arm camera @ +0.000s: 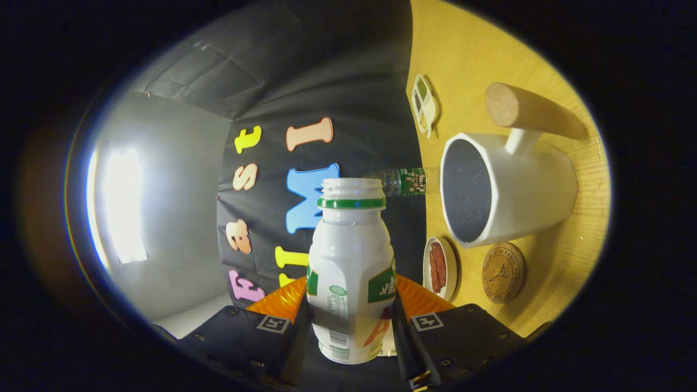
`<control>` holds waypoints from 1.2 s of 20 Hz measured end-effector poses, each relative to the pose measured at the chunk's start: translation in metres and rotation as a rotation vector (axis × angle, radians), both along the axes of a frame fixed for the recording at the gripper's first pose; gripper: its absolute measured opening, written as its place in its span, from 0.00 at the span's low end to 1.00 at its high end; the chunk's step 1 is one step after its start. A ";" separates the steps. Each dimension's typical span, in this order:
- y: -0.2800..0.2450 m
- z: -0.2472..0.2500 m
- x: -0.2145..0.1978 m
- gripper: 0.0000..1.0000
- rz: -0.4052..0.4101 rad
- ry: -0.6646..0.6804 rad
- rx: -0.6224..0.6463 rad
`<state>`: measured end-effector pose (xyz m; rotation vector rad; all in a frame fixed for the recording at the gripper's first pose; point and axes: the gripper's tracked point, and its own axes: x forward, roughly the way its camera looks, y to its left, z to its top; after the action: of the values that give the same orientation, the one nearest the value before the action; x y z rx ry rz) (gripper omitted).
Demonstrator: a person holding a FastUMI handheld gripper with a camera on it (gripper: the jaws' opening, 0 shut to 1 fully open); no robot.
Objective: Take the bottle from table, then pour the juice into the cup, finally place the bottle on the coaster
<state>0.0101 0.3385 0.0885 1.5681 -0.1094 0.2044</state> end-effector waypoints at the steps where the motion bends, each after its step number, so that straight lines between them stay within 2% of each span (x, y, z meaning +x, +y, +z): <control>1: 0.002 -0.002 0.000 0.67 -0.002 0.002 -0.059; 7: 0.018 0.000 -0.009 0.67 -0.031 0.000 -0.364; 10: 0.019 -0.002 -0.010 0.67 -0.071 0.029 -0.598; 13: 0.029 0.011 -0.014 0.67 -0.080 -0.019 -0.716; 18: 0.029 -0.001 -0.007 0.67 -0.140 0.045 -1.047; 21: 0.035 0.002 0.002 0.67 -0.149 0.050 -1.175; 24: 0.031 -0.003 0.012 0.67 -0.216 0.108 -1.371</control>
<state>0.0218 0.3695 0.0854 0.1940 -0.0303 -0.0070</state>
